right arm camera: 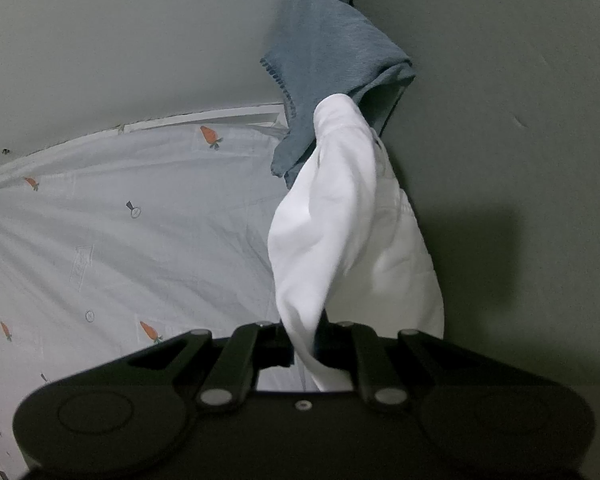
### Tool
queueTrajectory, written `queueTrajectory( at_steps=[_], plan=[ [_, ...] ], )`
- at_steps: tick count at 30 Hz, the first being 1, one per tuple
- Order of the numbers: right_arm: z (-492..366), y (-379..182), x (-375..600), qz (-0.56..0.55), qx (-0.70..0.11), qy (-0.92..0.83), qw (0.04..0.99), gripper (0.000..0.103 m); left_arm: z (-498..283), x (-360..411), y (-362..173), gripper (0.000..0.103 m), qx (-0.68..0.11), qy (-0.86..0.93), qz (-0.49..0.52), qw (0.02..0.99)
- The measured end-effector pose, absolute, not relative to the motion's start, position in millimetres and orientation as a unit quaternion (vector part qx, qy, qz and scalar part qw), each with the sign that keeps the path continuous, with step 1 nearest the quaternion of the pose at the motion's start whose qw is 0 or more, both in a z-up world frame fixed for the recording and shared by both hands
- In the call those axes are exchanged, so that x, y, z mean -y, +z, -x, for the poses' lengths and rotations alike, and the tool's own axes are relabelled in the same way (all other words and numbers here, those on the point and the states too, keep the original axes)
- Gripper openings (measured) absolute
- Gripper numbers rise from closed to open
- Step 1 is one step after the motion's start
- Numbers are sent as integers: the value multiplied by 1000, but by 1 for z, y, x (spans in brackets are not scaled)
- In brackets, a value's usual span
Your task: Fold clothes
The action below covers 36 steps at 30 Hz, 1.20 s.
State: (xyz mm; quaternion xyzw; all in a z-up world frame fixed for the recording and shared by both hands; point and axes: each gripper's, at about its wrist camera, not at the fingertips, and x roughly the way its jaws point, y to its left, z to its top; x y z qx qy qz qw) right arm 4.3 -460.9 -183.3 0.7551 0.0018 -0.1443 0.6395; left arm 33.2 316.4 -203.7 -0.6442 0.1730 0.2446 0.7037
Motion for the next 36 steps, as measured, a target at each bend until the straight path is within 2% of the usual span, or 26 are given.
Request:
queueTrajectory(
  at_steps=[19, 23, 28, 29, 30, 31, 33, 36],
  plan=[
    [-8, -175, 461, -748, -17, -145, 648, 9, 14, -311, -216, 34, -172, 253, 644, 702],
    [-12, -172, 462, -744, -24, -146, 652, 9, 12, -311, -226, 34, -166, 236, 660, 694],
    [-17, -167, 461, -733, -42, -151, 662, 9, -4, -308, -223, 34, -192, 225, 628, 719],
    [-17, -167, 461, -732, -44, -153, 662, 9, -5, -308, -222, 31, -197, 229, 626, 719],
    [-17, -167, 461, -732, -44, -154, 662, 9, -6, -309, -222, 18, -202, 230, 624, 719],
    [-17, -167, 461, -732, -45, -157, 661, 9, -7, -309, -221, 13, -207, 231, 620, 720],
    [-17, -165, 460, -730, -47, -163, 662, 9, -8, -309, -215, 6, -206, 223, 613, 729],
    [-19, -161, 460, -724, -52, -166, 668, 9, -13, -308, -204, 3, -188, 193, 612, 743]
  ],
)
